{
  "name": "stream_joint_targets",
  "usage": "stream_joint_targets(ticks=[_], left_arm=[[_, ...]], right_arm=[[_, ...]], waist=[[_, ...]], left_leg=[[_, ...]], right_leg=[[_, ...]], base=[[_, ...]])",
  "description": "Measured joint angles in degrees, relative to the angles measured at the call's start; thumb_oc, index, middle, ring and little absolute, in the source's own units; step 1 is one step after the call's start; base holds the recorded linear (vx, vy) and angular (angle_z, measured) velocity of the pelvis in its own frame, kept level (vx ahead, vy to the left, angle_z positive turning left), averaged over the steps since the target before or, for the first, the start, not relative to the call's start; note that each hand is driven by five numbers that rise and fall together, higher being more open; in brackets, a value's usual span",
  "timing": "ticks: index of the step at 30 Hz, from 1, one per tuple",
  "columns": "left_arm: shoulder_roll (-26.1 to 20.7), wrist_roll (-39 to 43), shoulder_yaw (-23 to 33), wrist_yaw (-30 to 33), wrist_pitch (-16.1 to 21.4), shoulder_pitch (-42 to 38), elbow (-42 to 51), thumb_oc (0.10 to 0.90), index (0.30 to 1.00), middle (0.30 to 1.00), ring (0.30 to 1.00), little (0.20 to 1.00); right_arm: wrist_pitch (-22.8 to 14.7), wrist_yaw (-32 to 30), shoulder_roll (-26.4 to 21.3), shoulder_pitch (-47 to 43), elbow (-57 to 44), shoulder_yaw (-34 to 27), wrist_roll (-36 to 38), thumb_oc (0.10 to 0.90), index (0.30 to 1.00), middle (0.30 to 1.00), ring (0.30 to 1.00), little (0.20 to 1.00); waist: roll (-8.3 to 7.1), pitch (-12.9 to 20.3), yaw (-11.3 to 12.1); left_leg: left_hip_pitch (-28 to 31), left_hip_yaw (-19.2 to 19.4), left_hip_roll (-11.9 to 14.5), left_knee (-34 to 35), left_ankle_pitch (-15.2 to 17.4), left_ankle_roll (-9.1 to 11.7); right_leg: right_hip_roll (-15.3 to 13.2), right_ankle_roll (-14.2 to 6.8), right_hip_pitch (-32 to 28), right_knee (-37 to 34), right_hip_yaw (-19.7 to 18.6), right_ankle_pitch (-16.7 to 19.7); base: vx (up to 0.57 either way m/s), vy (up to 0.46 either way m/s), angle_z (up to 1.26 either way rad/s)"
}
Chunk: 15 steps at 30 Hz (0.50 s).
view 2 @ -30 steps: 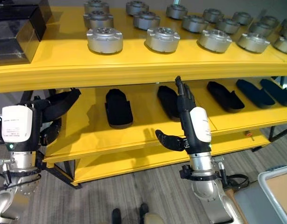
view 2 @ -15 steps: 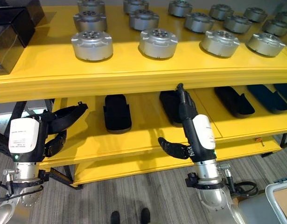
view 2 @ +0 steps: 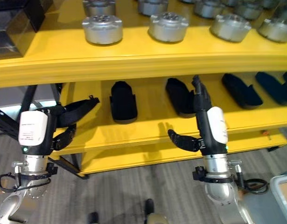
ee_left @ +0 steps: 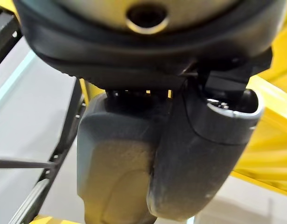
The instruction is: Move parts from the plastic box to the shelf.
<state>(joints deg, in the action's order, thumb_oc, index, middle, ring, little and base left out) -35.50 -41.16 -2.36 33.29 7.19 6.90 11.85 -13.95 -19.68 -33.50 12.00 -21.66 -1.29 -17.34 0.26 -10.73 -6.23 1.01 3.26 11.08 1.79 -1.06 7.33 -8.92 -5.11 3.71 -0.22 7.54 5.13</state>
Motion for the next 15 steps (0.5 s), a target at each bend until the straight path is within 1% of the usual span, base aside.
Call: stream_joint_targets(ticks=[1,3,5,7,10,15], left_arm=[[-0.2,0.0,0.2,-0.1,-0.1,0.1,0.2,0.400,0.300,0.300,0.300,0.300],[-0.5,0.0,0.9,-0.1,-1.1,0.2,0.2,0.400,0.300,0.300,0.300,0.300],[-0.5,-0.2,2.5,-0.1,-1.7,1.0,0.2,0.400,0.300,0.300,0.300,0.300],[-0.5,-0.2,3.2,-0.1,-3.5,1.2,0.1,0.400,0.300,0.300,0.300,0.300],[-0.5,-0.6,2.9,-0.2,-4.1,1.2,0.0,0.400,0.300,0.300,0.300,0.300],[-0.5,-2.5,2.5,-0.2,-4.5,0.8,-0.6,0.400,0.300,0.300,0.300,0.300]], right_arm=[[0.0,0.2,0.5,1.3,-0.4,0.9,0.0,0.900,1.000,1.000,1.000,1.000],[0.0,0.3,1.3,1.3,-0.4,1.9,-0.2,0.900,1.000,1.000,1.000,1.000],[0.1,0.4,2.0,1.4,-0.4,2.5,-0.6,0.900,1.000,1.000,1.000,1.000],[0.6,0.4,2.0,1.0,-0.4,2.5,-0.6,0.900,1.000,1.000,1.000,1.000],[1.2,0.4,1.9,0.8,-0.4,2.5,-0.6,0.900,1.000,1.000,1.000,1.000],[1.4,0.4,1.3,0.9,-0.4,2.4,-0.6,0.900,1.000,1.000,1.000,1.000]], waist=[[-1.17,0.8,0.3],[-1.96,1.2,1.5],[-2.34,1.4,1.8],[-2.35,1.4,2.0],[-2.34,1.4,1.9],[-2.37,1.4,1.5]], left_leg=[[0.4,0.6,-3.0,1.2,-0.3,-1.0],[0.7,1.2,-4.3,1.7,-0.8,-1.3],[0.8,1.3,-4.2,1.8,-0.7,-1.3],[0.8,1.3,-4.0,2.4,-0.8,-1.2],[0.8,1.5,-3.3,2.6,-0.8,-1.2],[0.4,2.1,-2.1,2.6,-1.0,-1.0]], right_leg=[[-2.4,-1.0,-0.1,-0.8,-1.4,0.6],[-3.4,-1.9,-0.2,-1.7,-2.5,1.3],[-3.5,-2.8,-0.4,-2.1,-2.5,1.8],[-2.9,-3.3,-0.6,-3.2,-2.7,2.1],[-2.1,-3.6,-0.9,-4.2,-2.8,2.3],[-0.8,-3.3,-0.4,-4.7,-2.8,2.5]], base=[[0.07,0.093,0.16],[0.06,0.073,-0.01],[0.01,0.021,-0.01],[0.00,0.006,-0.02],[-0.01,0.004,-0.06],[-0.04,-0.011,-0.07]])
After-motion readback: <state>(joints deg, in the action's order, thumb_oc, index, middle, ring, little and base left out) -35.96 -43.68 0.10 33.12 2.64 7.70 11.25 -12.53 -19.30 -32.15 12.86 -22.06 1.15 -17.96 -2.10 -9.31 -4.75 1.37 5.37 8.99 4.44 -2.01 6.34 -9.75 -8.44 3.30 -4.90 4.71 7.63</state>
